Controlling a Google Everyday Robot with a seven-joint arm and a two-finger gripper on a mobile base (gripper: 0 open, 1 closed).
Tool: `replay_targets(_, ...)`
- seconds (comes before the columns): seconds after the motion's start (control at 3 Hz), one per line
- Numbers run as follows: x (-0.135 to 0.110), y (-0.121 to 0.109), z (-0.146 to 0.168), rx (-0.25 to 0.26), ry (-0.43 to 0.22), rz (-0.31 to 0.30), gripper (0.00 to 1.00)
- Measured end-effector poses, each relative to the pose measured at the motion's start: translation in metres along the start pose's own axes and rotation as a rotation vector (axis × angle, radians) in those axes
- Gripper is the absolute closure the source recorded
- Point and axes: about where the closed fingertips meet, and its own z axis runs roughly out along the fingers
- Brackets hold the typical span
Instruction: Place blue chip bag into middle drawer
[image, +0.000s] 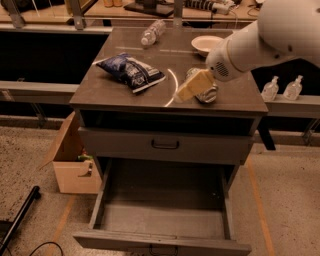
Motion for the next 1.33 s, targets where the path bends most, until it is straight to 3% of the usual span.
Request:
replay_targets(0.33, -0.013, 0.002, 0.046, -0.016, -0.04, 0.063, 0.0)
replay_targets(0.67, -0.048, 0.004, 0.115, -0.002, -0.127, 0.109, 0.0)
replay_targets(1.33, -0.099, -0.007, 0.183, 0.03, -0.212, 0.123, 0.0)
